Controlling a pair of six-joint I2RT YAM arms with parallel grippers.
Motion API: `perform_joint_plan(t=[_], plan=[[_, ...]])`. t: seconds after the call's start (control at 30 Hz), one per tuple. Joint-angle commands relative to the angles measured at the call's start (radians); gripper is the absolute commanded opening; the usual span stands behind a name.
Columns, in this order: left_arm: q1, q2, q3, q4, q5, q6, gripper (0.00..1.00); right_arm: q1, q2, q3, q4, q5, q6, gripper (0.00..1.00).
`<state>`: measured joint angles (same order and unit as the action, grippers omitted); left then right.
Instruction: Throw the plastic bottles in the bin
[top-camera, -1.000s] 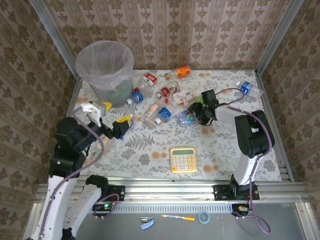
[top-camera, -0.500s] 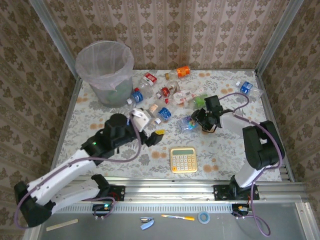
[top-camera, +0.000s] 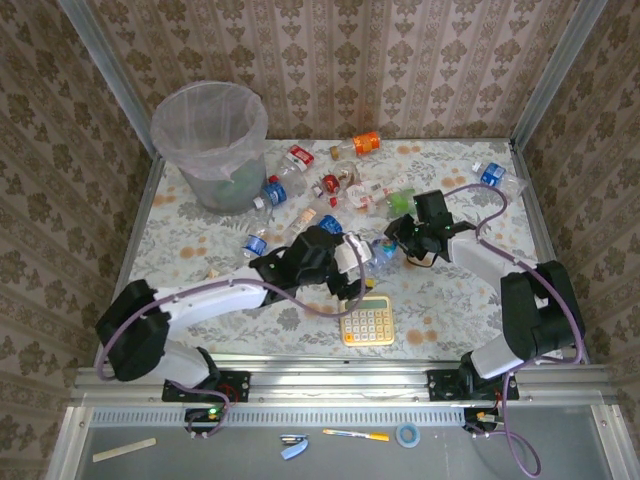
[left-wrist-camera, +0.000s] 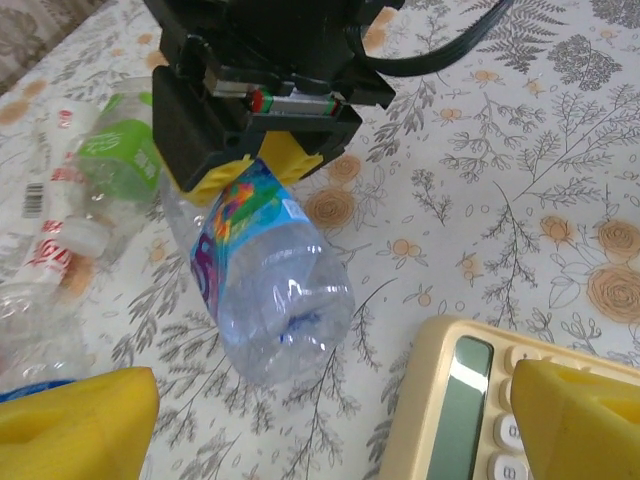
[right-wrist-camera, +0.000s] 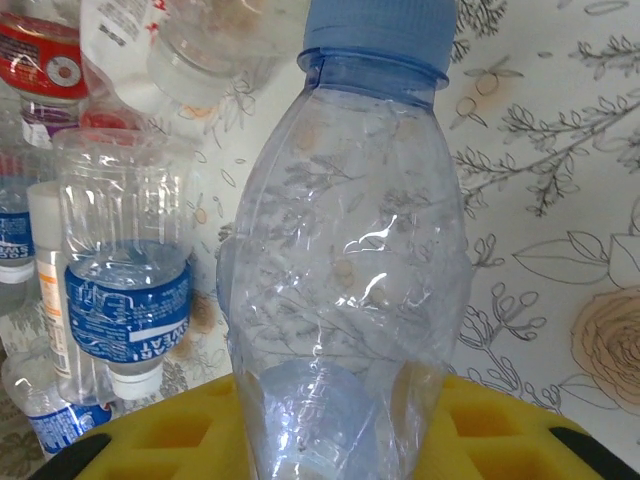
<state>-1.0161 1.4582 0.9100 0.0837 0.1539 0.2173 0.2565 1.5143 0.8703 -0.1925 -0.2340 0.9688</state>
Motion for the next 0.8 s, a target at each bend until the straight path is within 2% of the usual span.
perform_joint_plan(t=[0.0,0.33,0.5,0.77], plan=[[-0.015,0.051,0.076,0.047,0.045,0.036,0.91,0.006,-0.04,-0.018,-0.032,-0.019,0.004,0.37],[-0.045,0.209,0.173,0.028,0.017,0.017,0.95,0.015,-0.048,-0.024,0.01,-0.069,0.053,0.37],[-0.032,0.243,0.185,0.021,-0.028,-0.011,0.85,0.02,-0.079,-0.035,0.019,-0.095,0.072,0.37],[0.001,0.229,0.135,0.045,-0.066,-0.026,0.82,0.024,-0.114,-0.057,0.03,-0.132,0.083,0.37]])
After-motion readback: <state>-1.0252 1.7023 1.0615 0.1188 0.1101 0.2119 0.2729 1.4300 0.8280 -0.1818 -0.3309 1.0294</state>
